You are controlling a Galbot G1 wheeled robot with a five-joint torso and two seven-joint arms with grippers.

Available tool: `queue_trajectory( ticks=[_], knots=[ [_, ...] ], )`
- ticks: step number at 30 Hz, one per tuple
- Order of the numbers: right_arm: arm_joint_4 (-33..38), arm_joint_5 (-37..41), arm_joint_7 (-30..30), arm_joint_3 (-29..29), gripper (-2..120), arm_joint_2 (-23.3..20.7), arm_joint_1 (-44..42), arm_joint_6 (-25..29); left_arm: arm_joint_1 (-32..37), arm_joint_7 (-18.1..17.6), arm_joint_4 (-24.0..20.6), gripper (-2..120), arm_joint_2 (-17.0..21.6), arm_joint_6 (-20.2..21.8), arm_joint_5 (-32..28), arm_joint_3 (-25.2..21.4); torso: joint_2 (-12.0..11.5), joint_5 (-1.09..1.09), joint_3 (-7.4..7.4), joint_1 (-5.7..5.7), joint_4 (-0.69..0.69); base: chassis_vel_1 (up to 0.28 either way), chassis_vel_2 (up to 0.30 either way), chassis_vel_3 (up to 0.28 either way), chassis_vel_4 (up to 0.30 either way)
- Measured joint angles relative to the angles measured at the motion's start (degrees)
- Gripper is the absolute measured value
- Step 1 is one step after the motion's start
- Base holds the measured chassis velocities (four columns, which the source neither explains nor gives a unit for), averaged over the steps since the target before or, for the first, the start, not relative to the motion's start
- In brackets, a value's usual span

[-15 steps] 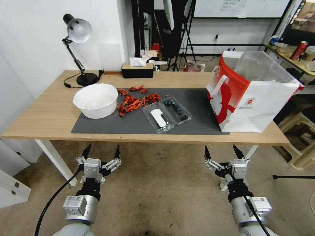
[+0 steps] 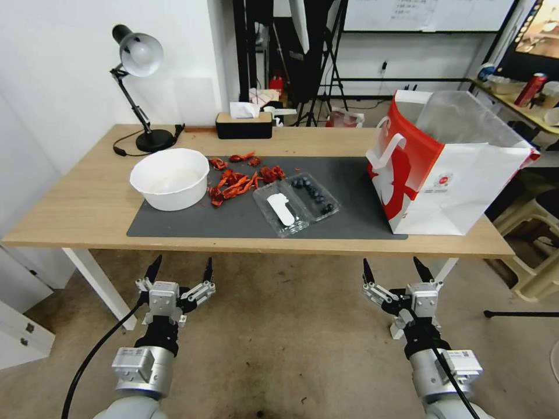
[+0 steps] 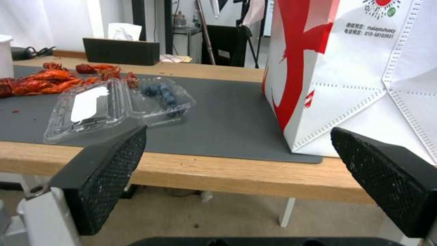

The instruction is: Close the takeout container lid, then place the container into the takeout bag.

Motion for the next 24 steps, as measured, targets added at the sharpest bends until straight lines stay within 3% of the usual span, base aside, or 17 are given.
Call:
queue_trajectory(
  ticks=[5,9,11,13,15,16,24],
  knots=[
    [0.0,0.0,-0.1,0.0,100,0.0,0.0,-0.1,0.0,0.0,0.0,100,0.0,0.0,0.0,0.0,0.0,0.0,0.0,0.0,0.0,0.0,0.0,0.0,0.0],
    [0.0,-0.1,-4.2,-2.8,100,0.0,0.3,-3.0,0.1,-1.6,-0.2,100,0.0,-0.2,-0.7,1.1,0.0,0.0,0.0,0.0,-0.01,0.0,0.0,0.0,0.0],
    [-0.2,-0.4,-9.8,-6.4,100,-0.1,0.7,-6.6,0.6,-7.1,-1.7,100,0.3,-1.2,-3.1,4.7,0.0,-0.01,0.0,0.0,0.01,0.0,0.0,0.0,0.0],
    [-0.3,-0.5,-10.4,-6.5,100,-0.1,0.7,-6.8,0.7,-8.2,-1.9,100,0.3,-1.4,-3.5,5.4,0.0,-0.02,0.0,0.0,0.01,0.0,0.0,0.0,0.0],
    [-0.5,-0.6,-11.3,-6.7,100,-0.1,0.8,-7.0,1.1,-14.1,-3.0,100,0.5,-3.6,-6.6,9.6,0.0,0.02,0.0,0.0,0.0,0.0,0.0,0.0,0.0],
    [-0.5,-0.6,-11.3,-6.6,100,-0.1,0.9,-7.0,1.1,-14.8,-2.8,100,0.5,-4.4,-7.2,10.3,0.0,0.01,0.0,0.0,0.0,0.0,0.0,0.0,0.0],
    [-0.5,-0.5,-10.7,-6.1,100,-0.5,1.6,-7.1,1.2,-14.4,-1.8,100,0.8,-6.3,-7.8,10.7,0.0,0.0,0.0,0.0,0.0,0.0,0.0,0.0,0.0]
  ],
)
